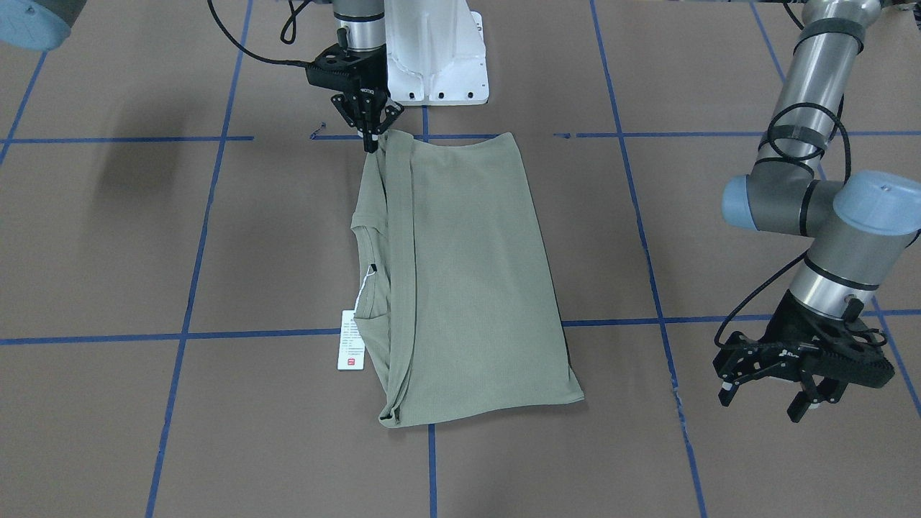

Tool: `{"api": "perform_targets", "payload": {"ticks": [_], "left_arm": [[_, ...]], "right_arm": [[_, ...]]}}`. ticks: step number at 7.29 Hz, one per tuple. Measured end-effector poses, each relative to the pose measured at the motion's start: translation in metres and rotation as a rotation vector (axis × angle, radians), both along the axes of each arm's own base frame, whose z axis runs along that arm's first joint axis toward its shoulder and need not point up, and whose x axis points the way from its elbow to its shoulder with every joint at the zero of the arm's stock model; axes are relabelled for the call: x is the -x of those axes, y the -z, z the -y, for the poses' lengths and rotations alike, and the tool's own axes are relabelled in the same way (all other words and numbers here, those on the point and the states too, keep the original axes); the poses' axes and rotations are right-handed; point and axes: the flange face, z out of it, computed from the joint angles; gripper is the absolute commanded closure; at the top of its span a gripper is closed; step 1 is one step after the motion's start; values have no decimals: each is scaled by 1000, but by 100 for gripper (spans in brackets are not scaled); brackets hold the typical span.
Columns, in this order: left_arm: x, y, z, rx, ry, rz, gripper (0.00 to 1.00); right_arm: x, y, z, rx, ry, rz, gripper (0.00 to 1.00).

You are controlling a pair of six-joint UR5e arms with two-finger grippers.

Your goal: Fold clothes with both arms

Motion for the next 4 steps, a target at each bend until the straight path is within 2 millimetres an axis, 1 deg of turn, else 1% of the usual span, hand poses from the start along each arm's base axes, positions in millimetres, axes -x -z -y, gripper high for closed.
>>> {"api": "perform_targets", "payload": {"ticks": [1, 2, 3, 4], "left_arm": [[0, 2, 0, 0, 2, -4, 0], [0, 3, -1, 0, 3, -8, 0], [0, 4, -1, 2, 5, -12, 0], [0, 5, -1, 5, 7, -16, 0]], "right_arm": [[-3, 2, 8, -39, 41, -26, 0], [-10, 7, 27, -95, 126, -65, 0], [-17, 13, 52, -139, 227, -100, 0], [-14, 20, 76, -178, 305, -137, 0]]}}
